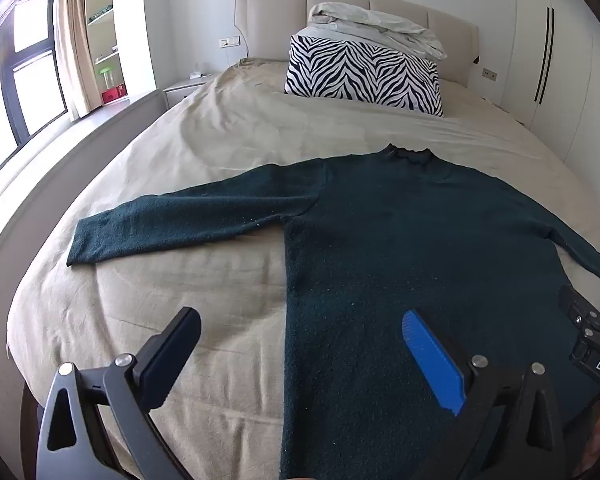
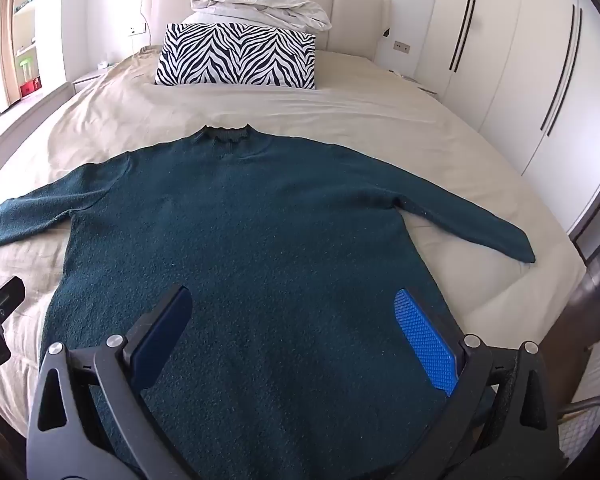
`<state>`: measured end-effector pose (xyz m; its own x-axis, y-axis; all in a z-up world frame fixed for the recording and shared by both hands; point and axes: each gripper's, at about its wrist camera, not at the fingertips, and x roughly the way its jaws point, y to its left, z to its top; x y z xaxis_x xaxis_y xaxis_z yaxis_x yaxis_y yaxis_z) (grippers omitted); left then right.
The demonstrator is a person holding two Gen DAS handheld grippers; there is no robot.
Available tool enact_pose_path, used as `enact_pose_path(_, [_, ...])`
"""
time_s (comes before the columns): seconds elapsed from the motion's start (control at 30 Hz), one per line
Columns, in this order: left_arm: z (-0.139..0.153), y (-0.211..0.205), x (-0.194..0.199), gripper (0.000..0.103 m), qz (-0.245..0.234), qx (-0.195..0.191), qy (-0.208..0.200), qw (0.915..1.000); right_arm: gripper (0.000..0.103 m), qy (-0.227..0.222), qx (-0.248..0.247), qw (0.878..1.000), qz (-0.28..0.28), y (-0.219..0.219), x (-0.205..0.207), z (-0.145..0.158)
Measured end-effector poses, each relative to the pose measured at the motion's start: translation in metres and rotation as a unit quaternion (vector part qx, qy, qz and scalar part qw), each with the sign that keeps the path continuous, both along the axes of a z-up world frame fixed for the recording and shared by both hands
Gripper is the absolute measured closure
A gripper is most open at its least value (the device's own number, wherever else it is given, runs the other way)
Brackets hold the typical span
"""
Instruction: Fold small clothes
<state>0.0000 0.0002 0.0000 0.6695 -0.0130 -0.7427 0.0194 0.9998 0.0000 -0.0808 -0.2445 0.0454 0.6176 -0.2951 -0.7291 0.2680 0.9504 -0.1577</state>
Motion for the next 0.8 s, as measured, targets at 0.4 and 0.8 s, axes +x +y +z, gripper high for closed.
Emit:
enact_pose_path(0.4, [0.001,0.008,0.002,0.000,0.002,0.001,-0.004,1.0000,0.000,-0.001,0.006,1.000,0.004,0.009,-0.005,-0.003])
enact_pose_path(0.8, [0.000,0.010,0.000,0.000,0.003,0.000,-0.004,1.0000,0.000,0.003,0.012,1.000,0.012,0.007,0.000,-0.002])
